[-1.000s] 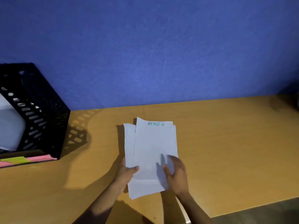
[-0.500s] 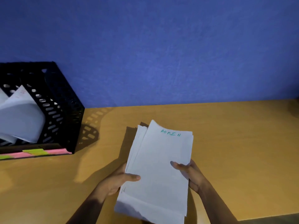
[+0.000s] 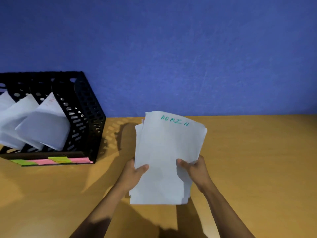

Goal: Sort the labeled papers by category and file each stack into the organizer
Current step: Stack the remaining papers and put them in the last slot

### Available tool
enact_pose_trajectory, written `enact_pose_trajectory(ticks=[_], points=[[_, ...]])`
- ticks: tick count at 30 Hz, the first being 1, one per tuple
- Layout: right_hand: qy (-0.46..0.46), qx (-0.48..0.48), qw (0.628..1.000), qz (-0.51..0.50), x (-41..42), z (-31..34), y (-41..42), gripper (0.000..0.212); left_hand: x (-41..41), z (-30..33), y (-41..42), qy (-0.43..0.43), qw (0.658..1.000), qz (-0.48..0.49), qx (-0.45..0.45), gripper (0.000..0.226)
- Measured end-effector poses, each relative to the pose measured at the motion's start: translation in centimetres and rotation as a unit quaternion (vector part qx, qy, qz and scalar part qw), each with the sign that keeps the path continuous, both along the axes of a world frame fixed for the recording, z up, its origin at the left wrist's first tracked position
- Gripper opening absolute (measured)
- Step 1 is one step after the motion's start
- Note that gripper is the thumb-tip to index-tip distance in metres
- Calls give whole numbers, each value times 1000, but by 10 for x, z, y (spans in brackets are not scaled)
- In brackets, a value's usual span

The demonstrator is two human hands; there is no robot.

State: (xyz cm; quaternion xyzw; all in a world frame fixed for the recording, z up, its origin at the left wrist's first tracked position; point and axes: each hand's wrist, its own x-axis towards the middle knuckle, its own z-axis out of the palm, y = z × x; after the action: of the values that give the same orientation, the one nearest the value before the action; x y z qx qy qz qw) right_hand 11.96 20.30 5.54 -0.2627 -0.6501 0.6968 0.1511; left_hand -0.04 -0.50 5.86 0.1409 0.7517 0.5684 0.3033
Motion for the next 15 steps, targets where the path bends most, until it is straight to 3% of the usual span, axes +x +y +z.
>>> enact_pose_trajectory(ticks=[5, 9, 15], points=[[76, 103, 991, -25, -21, 24, -28, 16, -1, 15, 4, 86, 986, 138, 35, 24], [124, 151, 981, -9, -27, 23, -55, 23, 11, 15, 6, 138, 974, 171, 48, 37], [82, 67, 994, -7, -22, -9, -76, 46, 26, 4, -4, 80, 974, 179, 116, 47]])
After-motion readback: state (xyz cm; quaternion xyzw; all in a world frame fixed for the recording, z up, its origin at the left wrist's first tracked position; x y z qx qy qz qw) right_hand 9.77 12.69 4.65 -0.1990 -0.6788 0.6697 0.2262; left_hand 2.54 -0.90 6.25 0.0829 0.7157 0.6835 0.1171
